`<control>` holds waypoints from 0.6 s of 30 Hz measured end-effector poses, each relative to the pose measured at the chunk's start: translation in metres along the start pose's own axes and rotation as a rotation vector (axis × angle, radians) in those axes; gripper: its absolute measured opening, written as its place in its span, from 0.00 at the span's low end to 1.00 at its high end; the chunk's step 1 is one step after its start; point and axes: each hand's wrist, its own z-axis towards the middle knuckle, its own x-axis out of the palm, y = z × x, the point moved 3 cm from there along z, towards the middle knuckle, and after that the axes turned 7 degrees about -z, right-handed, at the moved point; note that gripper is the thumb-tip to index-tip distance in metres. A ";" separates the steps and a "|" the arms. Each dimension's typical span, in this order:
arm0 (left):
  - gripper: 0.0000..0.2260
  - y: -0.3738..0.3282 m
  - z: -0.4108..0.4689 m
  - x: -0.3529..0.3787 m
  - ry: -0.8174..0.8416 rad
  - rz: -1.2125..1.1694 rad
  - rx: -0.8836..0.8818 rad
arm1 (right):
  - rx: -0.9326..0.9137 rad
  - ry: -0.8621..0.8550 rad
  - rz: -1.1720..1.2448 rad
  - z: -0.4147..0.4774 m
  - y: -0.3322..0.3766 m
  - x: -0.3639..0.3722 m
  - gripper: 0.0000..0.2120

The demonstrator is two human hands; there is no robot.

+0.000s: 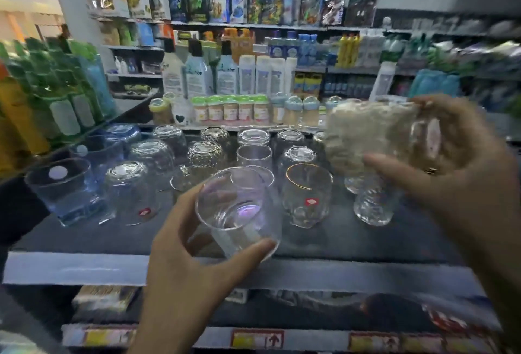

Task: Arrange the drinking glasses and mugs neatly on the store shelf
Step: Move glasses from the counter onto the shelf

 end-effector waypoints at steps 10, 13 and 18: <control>0.32 -0.020 0.017 0.028 0.185 -0.156 0.034 | 0.157 0.304 -0.376 0.067 -0.019 0.020 0.40; 0.34 -0.022 0.014 0.037 0.191 -0.163 0.036 | 0.136 0.387 -0.429 0.077 -0.027 0.024 0.40; 0.35 -0.020 0.015 0.050 0.149 -0.172 0.032 | 0.302 0.263 -0.157 0.078 -0.044 0.017 0.39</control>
